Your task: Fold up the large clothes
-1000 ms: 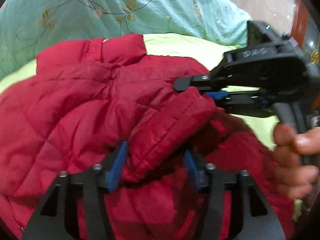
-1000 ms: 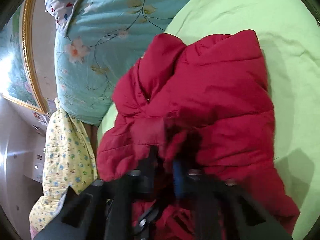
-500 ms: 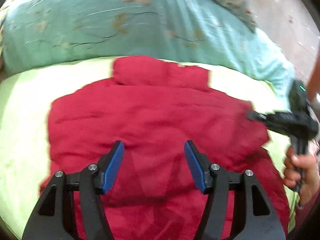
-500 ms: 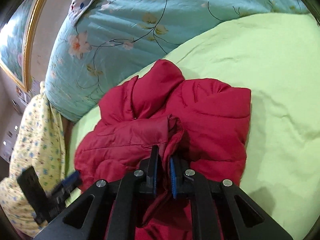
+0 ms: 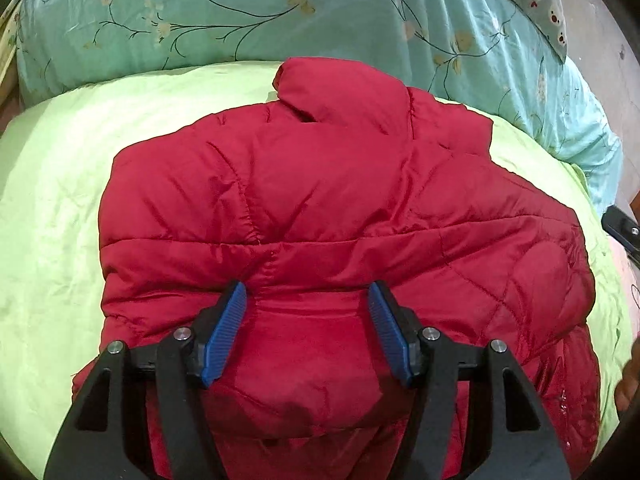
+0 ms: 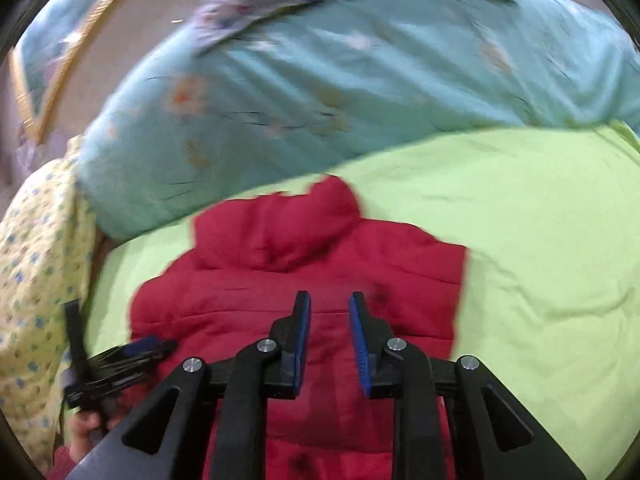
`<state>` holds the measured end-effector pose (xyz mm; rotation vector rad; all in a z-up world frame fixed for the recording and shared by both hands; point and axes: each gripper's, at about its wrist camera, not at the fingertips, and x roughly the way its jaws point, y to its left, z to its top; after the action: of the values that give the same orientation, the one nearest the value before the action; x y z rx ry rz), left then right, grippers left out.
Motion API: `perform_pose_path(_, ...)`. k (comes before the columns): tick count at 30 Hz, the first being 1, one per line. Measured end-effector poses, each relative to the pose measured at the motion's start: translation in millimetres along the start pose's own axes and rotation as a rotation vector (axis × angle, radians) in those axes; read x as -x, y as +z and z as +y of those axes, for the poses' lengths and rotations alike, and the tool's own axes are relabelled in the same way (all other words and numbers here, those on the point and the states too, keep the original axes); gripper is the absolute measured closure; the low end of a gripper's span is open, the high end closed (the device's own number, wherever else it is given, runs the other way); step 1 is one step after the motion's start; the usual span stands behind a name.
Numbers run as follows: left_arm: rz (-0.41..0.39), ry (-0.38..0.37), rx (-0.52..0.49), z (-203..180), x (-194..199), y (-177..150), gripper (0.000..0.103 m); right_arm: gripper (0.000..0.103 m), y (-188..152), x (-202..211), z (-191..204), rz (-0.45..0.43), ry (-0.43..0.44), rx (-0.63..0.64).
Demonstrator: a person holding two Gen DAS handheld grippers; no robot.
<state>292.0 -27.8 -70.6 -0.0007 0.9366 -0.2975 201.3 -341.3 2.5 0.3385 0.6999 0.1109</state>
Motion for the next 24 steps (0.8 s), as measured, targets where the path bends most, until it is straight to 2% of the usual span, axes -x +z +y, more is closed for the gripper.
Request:
perform_pose_path(3,0.0,0.0,-0.003,1,-2,2,0.041,0.076,-11,-22,23,0.087,0.039,0.073)
perform_pose_path(6,-0.001,-0.007,-0.009,2,-5,2,0.04,0.075,-25,-49,27,0.152,-0.028,0.119)
perform_pose_path(10,-0.005,-0.023,-0.008,4,-3,1,0.039,0.076,-44,-78,6,0.23,-0.116,0.1)
perform_pose_path(15,-0.026,-0.065,0.002,9,19,-3,0.04,0.077,-54,-85,-6,0.231,-0.105,0.066)
perform_pose_path(18,-0.048,-0.057,0.033,21,30,-3,0.04,0.077,-55,-87,-9,0.23,-0.092,0.049)
perform_pose_path(22,0.025,-0.069,0.056,34,10,-6,0.04,0.077,-58,-85,-13,0.221,-0.076,0.034)
perform_pose_path(24,0.027,-0.033,0.025,28,4,-9,0.04,0.076,-57,-78,-11,0.22,-0.058,0.018)
